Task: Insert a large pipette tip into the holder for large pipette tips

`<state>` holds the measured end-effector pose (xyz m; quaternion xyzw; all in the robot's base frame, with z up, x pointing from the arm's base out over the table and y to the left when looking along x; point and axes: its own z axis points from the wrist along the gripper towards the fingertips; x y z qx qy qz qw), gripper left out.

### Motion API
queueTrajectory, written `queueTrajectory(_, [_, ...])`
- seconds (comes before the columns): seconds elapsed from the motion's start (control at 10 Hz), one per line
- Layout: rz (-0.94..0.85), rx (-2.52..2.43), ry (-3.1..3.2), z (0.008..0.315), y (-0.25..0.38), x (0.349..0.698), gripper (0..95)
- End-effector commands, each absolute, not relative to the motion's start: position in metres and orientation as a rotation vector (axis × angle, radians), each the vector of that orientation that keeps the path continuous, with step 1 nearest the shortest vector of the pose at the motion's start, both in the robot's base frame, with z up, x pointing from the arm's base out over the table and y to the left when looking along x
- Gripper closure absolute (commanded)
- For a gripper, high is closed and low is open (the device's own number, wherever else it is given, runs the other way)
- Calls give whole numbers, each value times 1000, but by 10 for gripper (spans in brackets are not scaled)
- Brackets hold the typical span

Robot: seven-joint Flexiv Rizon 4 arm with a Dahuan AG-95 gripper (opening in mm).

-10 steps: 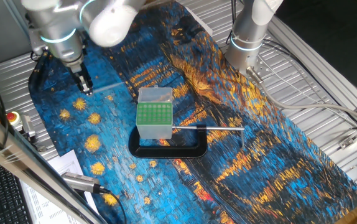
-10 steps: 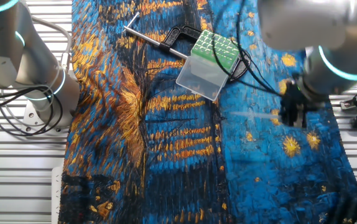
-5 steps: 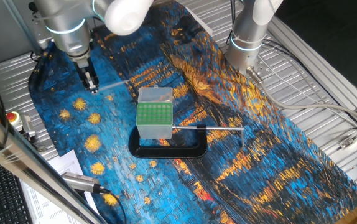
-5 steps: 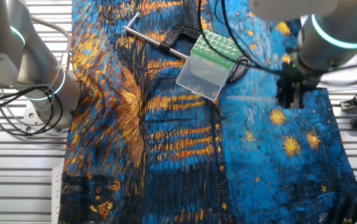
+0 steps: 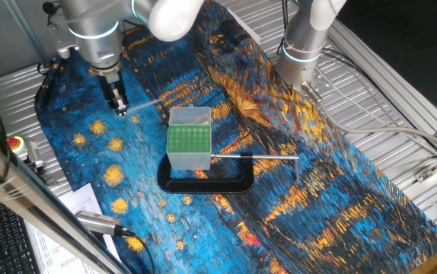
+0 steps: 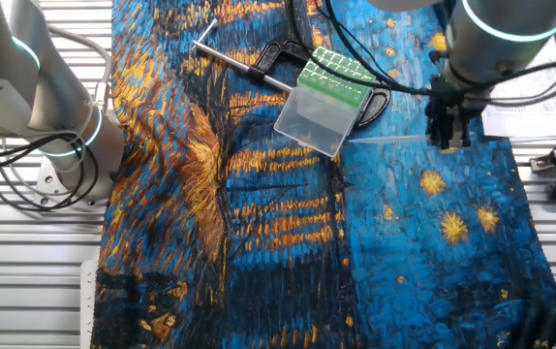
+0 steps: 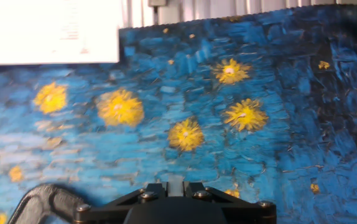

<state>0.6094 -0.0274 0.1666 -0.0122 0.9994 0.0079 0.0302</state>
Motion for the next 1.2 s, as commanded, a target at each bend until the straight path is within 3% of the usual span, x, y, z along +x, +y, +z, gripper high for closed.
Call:
queueTrajectory(0.1, [21,-110,3108,166,-27,612,950])
queueTrajectory(0.7, [97,-683,3008,166,-27,612,950])
queueTrajectory(1.2, [142,-857,2922,205,27,611,950])
